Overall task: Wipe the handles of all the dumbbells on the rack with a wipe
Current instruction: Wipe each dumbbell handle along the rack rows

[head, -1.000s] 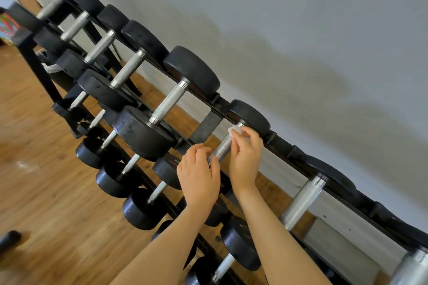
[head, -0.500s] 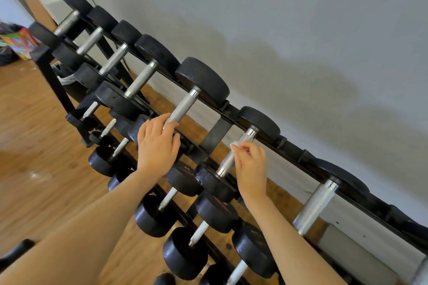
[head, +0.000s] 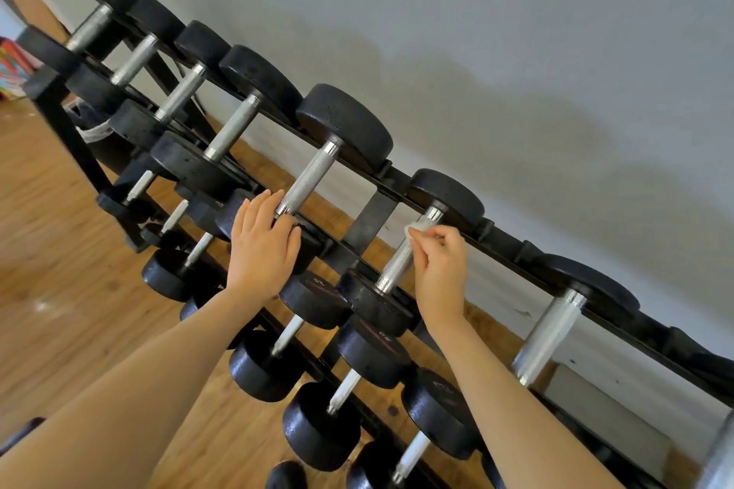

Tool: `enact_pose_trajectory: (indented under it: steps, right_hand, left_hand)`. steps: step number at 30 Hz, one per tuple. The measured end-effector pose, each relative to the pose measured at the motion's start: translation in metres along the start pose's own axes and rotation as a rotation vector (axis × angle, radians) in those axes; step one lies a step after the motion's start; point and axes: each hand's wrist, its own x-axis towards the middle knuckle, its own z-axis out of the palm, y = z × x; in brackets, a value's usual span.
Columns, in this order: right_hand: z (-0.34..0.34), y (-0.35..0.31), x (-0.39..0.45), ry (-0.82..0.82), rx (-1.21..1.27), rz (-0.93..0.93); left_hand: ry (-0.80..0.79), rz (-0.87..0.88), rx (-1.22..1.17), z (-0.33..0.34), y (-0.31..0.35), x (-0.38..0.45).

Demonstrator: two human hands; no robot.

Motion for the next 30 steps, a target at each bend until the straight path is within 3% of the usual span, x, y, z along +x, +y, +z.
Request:
enact_pose_trajectory:
  steps: [4, 10, 15, 20, 25, 30]
  right_hand:
    - [-0.004, 0.000, 0.011, 0.090, -0.020, 0.089]
    - [0.004, 0.006, -0.006, 0.031, -0.089, -0.045]
    - [-0.003, 0.005, 0.020, 0.134, -0.159, -0.010]
    - [-0.005, 0.015, 0.012, 0.060, -0.316, -0.194]
    - [-0.005, 0.007, 0.024, 0.073, -0.361, -0.147]
    - [-0.003, 0.003, 0.005, -0.023, -0.389, -0.257]
  left_hand:
    - [0.035, 0.002, -0.007, 0.002, 0.000, 0.000]
    - [0.057, 0.025, -0.010, 0.003, -0.001, -0.001]
    - [0.053, 0.035, -0.027, 0.005, -0.003, -0.001]
    - [0.085, 0.050, -0.037, 0.008, -0.006, -0.002]
    - [0.110, 0.045, -0.036, 0.010, -0.005, -0.002]
    - [0.112, 0.048, -0.056, 0.009, -0.006, -0.002]
